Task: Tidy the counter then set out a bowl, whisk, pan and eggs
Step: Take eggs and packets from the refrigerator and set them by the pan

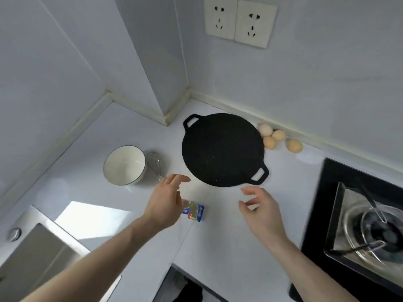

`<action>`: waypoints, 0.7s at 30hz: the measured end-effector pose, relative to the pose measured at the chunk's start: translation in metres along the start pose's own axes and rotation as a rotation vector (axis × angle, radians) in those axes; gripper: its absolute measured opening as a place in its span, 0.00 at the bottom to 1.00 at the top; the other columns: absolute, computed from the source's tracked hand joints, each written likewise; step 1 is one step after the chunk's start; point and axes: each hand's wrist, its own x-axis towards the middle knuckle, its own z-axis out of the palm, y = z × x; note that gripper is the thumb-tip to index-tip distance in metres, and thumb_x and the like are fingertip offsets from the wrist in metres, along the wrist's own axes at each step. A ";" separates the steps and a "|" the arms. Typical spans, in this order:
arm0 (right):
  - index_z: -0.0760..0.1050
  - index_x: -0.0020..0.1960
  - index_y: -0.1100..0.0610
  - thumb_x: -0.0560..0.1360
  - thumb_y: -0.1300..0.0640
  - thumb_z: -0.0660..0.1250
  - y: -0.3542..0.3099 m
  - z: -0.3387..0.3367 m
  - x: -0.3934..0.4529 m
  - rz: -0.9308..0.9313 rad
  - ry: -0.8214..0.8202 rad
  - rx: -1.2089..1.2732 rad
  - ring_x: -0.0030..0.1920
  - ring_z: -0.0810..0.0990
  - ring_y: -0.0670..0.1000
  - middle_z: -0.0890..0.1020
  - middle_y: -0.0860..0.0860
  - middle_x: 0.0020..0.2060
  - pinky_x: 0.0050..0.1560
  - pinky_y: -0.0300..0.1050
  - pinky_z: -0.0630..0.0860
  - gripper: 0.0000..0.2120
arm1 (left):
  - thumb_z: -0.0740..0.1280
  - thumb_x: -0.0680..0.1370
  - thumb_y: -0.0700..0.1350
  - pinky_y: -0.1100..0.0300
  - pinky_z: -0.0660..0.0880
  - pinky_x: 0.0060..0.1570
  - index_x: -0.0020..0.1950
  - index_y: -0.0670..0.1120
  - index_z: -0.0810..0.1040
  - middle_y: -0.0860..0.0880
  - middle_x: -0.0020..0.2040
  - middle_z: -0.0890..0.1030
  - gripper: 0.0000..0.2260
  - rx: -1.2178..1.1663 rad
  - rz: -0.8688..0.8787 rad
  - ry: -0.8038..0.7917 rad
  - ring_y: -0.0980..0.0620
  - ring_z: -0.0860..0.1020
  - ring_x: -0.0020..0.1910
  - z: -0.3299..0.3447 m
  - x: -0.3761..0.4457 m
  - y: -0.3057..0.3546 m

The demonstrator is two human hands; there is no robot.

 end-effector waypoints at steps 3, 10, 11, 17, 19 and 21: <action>0.74 0.65 0.44 0.71 0.47 0.76 -0.012 0.059 -0.024 -0.105 -0.246 -0.194 0.54 0.77 0.42 0.75 0.37 0.59 0.54 0.43 0.78 0.24 | 0.67 0.77 0.38 0.55 0.75 0.62 0.70 0.54 0.72 0.54 0.69 0.73 0.23 0.114 -0.027 -0.082 0.50 0.71 0.64 -0.003 -0.024 -0.027; 0.73 0.65 0.48 0.64 0.46 0.78 -0.014 0.130 -0.025 -0.125 -0.315 -0.412 0.61 0.73 0.52 0.72 0.46 0.59 0.57 0.48 0.77 0.31 | 0.70 0.77 0.51 0.56 0.67 0.65 0.75 0.58 0.65 0.56 0.71 0.71 0.28 0.371 0.119 -0.212 0.49 0.68 0.67 0.011 -0.026 -0.038; 0.74 0.63 0.49 0.65 0.48 0.78 -0.012 0.133 -0.024 -0.126 -0.279 -0.425 0.60 0.74 0.53 0.73 0.47 0.58 0.55 0.48 0.77 0.28 | 0.71 0.76 0.51 0.55 0.67 0.65 0.75 0.57 0.66 0.56 0.71 0.71 0.28 0.391 0.119 -0.209 0.49 0.68 0.67 0.014 -0.024 -0.035; 0.75 0.62 0.49 0.72 0.47 0.74 -0.004 0.100 -0.019 -0.107 -0.281 -0.529 0.59 0.75 0.50 0.76 0.47 0.57 0.54 0.46 0.78 0.21 | 0.72 0.76 0.48 0.57 0.68 0.61 0.65 0.55 0.76 0.53 0.61 0.77 0.18 0.495 0.121 -0.244 0.47 0.71 0.61 0.019 -0.007 -0.025; 0.77 0.60 0.48 0.72 0.50 0.73 0.005 0.079 -0.016 -0.113 -0.298 -0.520 0.57 0.77 0.50 0.76 0.46 0.55 0.52 0.45 0.77 0.17 | 0.72 0.76 0.47 0.57 0.70 0.58 0.63 0.53 0.77 0.52 0.59 0.79 0.16 0.451 0.102 -0.249 0.47 0.74 0.59 0.020 -0.002 -0.026; 0.79 0.59 0.47 0.72 0.56 0.71 0.018 0.054 -0.014 -0.125 -0.318 -0.496 0.55 0.79 0.50 0.75 0.45 0.55 0.52 0.44 0.78 0.16 | 0.74 0.74 0.48 0.56 0.74 0.52 0.61 0.52 0.78 0.52 0.56 0.79 0.16 0.371 0.067 -0.263 0.47 0.76 0.55 0.022 -0.001 -0.022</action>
